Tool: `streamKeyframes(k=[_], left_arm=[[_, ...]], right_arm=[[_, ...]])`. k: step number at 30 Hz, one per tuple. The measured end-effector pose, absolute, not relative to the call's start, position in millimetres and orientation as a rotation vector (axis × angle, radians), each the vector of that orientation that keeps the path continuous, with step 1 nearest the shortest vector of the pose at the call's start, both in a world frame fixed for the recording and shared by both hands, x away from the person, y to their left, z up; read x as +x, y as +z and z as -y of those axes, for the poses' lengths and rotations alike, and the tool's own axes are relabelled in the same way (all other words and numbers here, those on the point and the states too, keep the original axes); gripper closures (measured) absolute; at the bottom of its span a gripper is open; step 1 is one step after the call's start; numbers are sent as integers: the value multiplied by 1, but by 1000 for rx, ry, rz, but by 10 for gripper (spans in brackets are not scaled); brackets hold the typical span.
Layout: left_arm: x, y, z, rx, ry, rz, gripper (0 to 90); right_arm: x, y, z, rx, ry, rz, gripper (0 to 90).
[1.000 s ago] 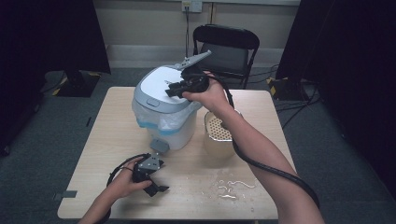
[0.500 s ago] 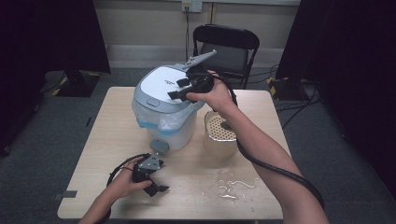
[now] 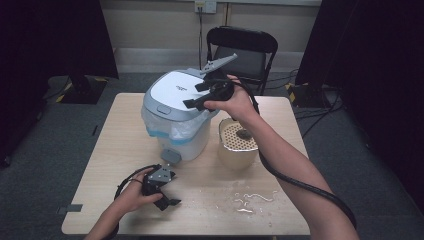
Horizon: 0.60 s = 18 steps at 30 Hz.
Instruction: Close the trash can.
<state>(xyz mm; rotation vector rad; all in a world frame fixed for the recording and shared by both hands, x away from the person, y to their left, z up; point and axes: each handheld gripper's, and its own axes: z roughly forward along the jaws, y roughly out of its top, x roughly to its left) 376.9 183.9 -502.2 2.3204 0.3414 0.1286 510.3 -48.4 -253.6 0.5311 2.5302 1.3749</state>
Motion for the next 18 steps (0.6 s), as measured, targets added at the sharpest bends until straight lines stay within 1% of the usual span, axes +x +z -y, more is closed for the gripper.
streamKeyframes(k=[10, 18], left_arm=[[376, -502, -184, 2319, 128, -343, 0], [376, -503, -184, 2315, 129, -345, 0]], right_arm=[[499, -255, 61, 532, 1367, -2535, 235], [488, -257, 80, 542, 1375, -2531, 225]])
